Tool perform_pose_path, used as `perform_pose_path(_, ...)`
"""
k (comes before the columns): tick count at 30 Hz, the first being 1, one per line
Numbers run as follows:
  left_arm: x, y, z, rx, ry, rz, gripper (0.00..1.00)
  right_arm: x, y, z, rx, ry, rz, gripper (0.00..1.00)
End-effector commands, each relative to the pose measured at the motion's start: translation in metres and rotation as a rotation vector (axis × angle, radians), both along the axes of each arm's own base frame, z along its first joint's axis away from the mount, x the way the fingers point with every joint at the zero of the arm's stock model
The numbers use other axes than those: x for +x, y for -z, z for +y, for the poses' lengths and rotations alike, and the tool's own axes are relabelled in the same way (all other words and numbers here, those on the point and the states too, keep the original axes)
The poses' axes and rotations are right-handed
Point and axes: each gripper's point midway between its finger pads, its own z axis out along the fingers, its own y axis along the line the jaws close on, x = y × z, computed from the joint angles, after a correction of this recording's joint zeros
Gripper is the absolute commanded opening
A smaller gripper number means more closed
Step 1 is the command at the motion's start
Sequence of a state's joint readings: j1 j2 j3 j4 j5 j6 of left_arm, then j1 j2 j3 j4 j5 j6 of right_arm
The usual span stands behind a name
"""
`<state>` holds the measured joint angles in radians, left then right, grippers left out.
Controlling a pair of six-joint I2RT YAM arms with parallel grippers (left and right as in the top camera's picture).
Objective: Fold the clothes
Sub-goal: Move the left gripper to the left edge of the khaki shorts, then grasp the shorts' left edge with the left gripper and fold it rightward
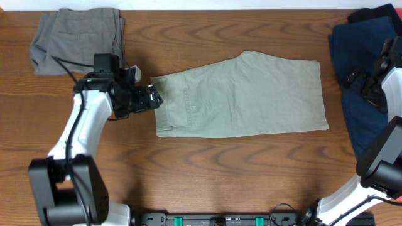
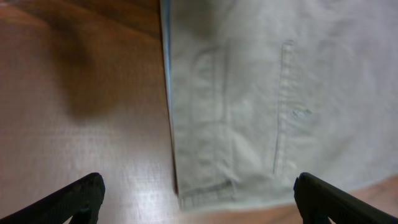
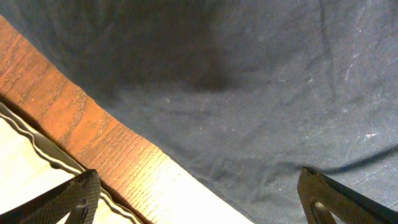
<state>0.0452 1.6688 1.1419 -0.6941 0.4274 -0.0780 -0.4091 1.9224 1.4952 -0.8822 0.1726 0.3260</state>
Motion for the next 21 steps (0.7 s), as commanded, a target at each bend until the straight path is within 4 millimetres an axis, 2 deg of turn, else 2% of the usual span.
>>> perform_pose_path(1, 0.006, 0.019, 0.003, 0.005, -0.019, 0.036, 0.98, 0.000, -0.004, -0.006, -0.009, 0.021, -0.011, 0.99)
perform_pose_path(10, 0.007, 0.063, 0.000, -0.019, -0.015, 0.125, 0.98, 0.000, -0.004, -0.006, -0.009, 0.021, -0.011, 0.99)
perform_pose_path(21, 0.000, 0.092, -0.027, -0.170, 0.018, 0.209, 0.98, 0.000, -0.004, -0.006, -0.009, 0.021, -0.011, 0.99)
